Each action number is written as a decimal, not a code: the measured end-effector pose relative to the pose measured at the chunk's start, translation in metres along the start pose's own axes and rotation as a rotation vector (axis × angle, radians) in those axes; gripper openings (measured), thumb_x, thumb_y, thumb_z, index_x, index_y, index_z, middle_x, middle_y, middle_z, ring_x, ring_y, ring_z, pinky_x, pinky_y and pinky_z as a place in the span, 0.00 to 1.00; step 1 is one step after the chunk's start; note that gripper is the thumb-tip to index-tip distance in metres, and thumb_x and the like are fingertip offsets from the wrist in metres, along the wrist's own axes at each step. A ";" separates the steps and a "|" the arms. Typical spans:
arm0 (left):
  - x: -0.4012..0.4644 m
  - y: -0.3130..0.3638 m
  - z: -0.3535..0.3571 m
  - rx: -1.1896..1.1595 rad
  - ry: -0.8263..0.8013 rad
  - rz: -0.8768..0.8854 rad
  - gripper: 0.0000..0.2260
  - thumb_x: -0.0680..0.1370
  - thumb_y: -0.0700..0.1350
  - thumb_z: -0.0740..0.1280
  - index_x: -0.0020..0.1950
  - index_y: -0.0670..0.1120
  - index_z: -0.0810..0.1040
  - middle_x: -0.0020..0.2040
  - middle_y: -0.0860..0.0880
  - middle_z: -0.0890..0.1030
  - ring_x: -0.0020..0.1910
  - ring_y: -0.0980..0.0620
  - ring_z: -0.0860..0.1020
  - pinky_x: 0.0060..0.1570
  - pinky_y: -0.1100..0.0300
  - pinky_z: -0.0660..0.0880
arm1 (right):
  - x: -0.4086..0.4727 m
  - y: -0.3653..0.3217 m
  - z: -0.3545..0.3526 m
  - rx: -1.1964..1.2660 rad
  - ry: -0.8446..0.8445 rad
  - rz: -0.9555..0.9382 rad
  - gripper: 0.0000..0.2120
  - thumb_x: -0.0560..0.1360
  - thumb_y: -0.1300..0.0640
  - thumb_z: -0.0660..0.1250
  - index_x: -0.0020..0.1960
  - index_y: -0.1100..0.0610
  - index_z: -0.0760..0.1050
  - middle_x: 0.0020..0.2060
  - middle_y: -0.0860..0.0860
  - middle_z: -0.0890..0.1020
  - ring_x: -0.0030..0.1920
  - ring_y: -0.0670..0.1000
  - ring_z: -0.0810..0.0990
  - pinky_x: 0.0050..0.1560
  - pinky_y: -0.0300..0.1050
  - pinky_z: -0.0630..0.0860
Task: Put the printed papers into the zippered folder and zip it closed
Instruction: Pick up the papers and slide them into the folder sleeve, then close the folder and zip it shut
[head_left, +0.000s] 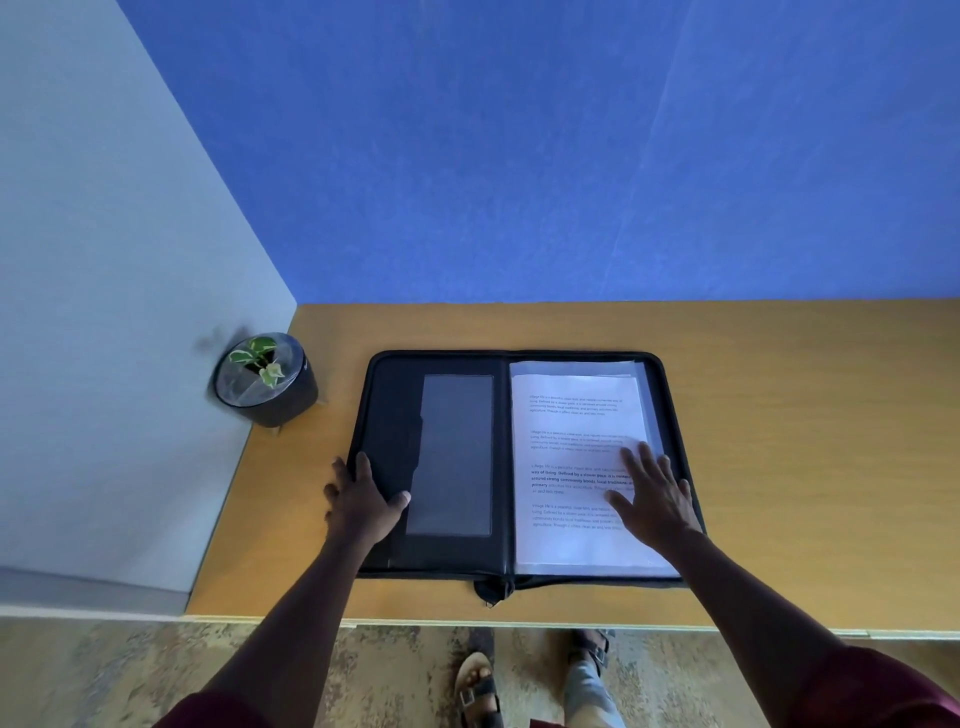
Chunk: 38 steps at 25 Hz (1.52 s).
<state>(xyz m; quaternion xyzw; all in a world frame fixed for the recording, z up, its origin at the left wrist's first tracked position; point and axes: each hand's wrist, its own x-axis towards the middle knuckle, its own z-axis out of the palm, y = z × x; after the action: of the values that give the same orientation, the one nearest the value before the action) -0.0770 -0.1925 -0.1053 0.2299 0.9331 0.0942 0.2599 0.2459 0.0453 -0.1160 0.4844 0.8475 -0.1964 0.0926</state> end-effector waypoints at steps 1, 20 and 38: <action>0.000 0.001 -0.002 -0.028 0.007 -0.004 0.44 0.76 0.59 0.69 0.81 0.47 0.46 0.81 0.42 0.44 0.76 0.34 0.54 0.67 0.39 0.69 | 0.000 0.000 0.000 -0.002 -0.005 -0.001 0.36 0.79 0.39 0.60 0.80 0.48 0.47 0.81 0.51 0.44 0.80 0.59 0.45 0.76 0.65 0.53; -0.024 0.043 -0.049 0.085 0.370 -0.041 0.36 0.77 0.59 0.65 0.78 0.42 0.56 0.69 0.37 0.71 0.64 0.35 0.70 0.58 0.41 0.70 | 0.005 -0.001 -0.001 -0.001 -0.031 -0.008 0.36 0.78 0.42 0.60 0.80 0.48 0.47 0.81 0.50 0.44 0.79 0.59 0.46 0.73 0.69 0.55; -0.114 0.187 -0.115 -0.082 0.408 0.365 0.25 0.77 0.46 0.62 0.75 0.51 0.64 0.46 0.47 0.83 0.43 0.43 0.81 0.41 0.52 0.78 | 0.005 0.023 -0.011 -0.066 -0.007 -0.058 0.35 0.78 0.39 0.60 0.80 0.45 0.48 0.81 0.48 0.48 0.80 0.58 0.47 0.75 0.60 0.53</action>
<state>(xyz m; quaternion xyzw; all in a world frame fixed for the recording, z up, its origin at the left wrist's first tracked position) 0.0196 -0.0897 0.0980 0.3596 0.9048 0.2216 0.0544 0.2636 0.0645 -0.1138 0.4555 0.8669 -0.1727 0.1055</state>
